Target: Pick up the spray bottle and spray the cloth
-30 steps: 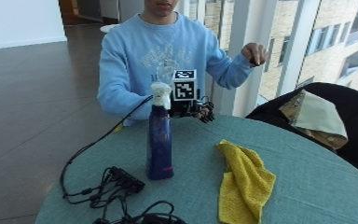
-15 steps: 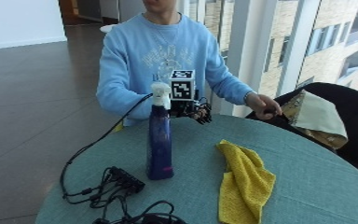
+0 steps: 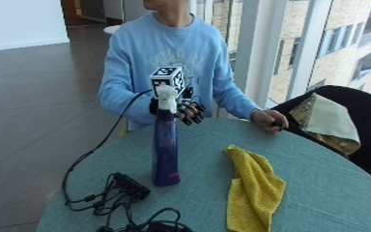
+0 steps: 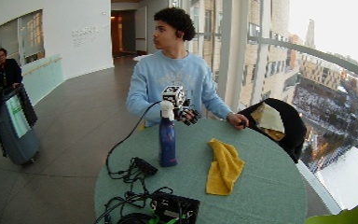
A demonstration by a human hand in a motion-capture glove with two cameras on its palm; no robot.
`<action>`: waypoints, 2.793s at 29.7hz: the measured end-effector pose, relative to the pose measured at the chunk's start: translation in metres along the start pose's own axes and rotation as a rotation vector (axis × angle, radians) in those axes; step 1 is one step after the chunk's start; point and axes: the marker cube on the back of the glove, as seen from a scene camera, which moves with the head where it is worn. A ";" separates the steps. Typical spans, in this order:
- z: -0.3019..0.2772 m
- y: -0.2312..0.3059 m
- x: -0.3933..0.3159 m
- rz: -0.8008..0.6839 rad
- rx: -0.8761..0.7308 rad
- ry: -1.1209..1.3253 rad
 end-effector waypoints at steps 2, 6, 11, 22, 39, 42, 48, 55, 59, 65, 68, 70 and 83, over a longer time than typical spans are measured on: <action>-0.003 0.013 0.000 0.056 0.024 -0.011; -0.018 0.030 0.021 0.162 0.092 -0.052; -0.036 0.055 0.049 0.330 0.218 -0.096; -0.062 0.084 0.126 0.685 0.519 -0.084; -0.056 0.033 0.192 0.661 0.594 -0.410; -0.052 0.024 0.200 0.667 0.587 -0.507; -0.046 -0.002 0.216 0.691 0.662 -0.650; -0.042 -0.018 0.222 0.678 0.721 -0.718; -0.042 -0.023 0.224 0.686 0.758 -0.720; -0.043 -0.027 0.229 0.663 0.799 -0.697; -0.046 -0.030 0.232 0.681 0.790 -0.709; -0.048 -0.031 0.233 0.679 0.787 -0.711; -0.085 -0.038 0.227 0.592 0.451 -0.743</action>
